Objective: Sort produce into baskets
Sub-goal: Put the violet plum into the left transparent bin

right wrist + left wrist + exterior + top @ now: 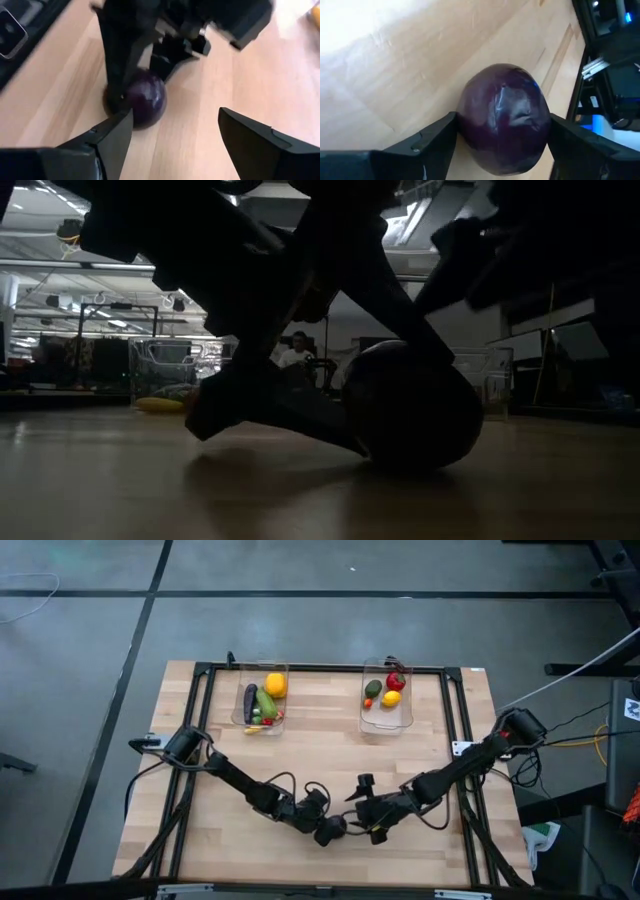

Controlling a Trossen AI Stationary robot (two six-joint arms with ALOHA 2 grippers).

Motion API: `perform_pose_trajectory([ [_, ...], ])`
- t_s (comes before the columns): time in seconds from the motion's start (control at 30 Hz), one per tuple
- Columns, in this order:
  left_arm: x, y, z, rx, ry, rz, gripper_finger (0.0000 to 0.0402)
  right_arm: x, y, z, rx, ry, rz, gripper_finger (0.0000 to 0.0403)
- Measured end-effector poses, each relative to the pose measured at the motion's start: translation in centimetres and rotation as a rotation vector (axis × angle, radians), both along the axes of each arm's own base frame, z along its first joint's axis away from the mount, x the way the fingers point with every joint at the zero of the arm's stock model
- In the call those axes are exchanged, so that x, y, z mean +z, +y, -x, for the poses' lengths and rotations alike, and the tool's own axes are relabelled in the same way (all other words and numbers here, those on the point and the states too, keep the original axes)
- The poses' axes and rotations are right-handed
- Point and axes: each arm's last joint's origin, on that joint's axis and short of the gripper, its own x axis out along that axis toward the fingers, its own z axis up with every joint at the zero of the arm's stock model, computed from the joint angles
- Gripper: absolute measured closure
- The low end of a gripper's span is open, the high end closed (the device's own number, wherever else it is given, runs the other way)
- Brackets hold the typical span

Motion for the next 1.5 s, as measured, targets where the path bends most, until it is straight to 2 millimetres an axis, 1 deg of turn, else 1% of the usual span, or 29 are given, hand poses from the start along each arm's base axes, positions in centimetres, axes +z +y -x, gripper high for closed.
perform_pose_trajectory([
  [0.17, 0.4, 1.0, -0.3, -0.023, -0.007, -0.071, 0.0123, 2.3, -0.6, 1.0, 0.001, -0.029, -0.018, 0.0111],
  [0.27, 1.3, 1.9, -0.5, -0.037, -0.031, -0.115, 0.0123, 4.1, -1.1, 1.9, 0.0, -0.064, -0.038, 0.0111],
  [0.4, 3.6, 3.5, -1.0, -0.041, -0.093, -0.169, 0.0123, 6.9, -2.1, 3.4, 0.0, -0.12, -0.072, 0.0111],
  [0.5, 5.2, 5.2, -1.1, -0.029, -0.116, -0.223, 0.0123, 9.2, -3.1, 5.1, -0.006, -0.172, -0.097, 0.0111],
  [0.63, 8.0, 7.7, -1.0, -0.003, -0.16, -0.3, 0.0123, 11.9, -4.6, 7.3, -0.039, -0.26, -0.12, 0.0111],
  [0.77, 11.0, 10.7, -0.4, 0.053, -0.183, -0.397, 0.0123, 14.1, -6.2, 9.5, -0.073, -0.362, -0.057, 0.0111],
  [0.9, 14.2, 14.0, 1.0, 0.14, -0.172, -0.531, 0.0123, 15.6, -8.1, 11.3, -0.124, -0.432, 0.0, 0.0111],
  [1.0, 15.9, 16.5, 2.4, 0.223, -0.122, -0.64, 0.0123, 16.3, -9.9, 12.4, -0.175, -0.446, 0.027, 0.0111],
  [1.1, 17.3, 18.8, 4.0, 0.312, -0.05, -0.729, 0.0123, 16.1, -11.7, 13.0, -0.252, -0.415, 0.065, 0.0111],
  [1.2, 17.7, 20.9, 5.4, 0.385, 0.054, -0.787, 0.0123, 15.3, -13.2, 13.1, -0.308, -0.329, 0.104, 0.0111],
  [1.3, 17.5, 23.0, 6.7, 0.446, 0.178, -0.819, 0.0123, 14.6, -14.4, 13.1, -0.333, -0.246, 0.109, 0.0111],
  [1.37, 16.9, 24.4, 7.6, 0.468, 0.285, -0.831, 0.0123, 14.2, -15.0, 12.6, -0.334, -0.211, 0.089, 0.0111],
  [1.5, 15.5, 27.2, 9.3, 0.523, 0.463, -0.8, 0.0123, 12.8, -15.7, 11.2, -0.302, -0.234, 0.039, 0.0111],
])
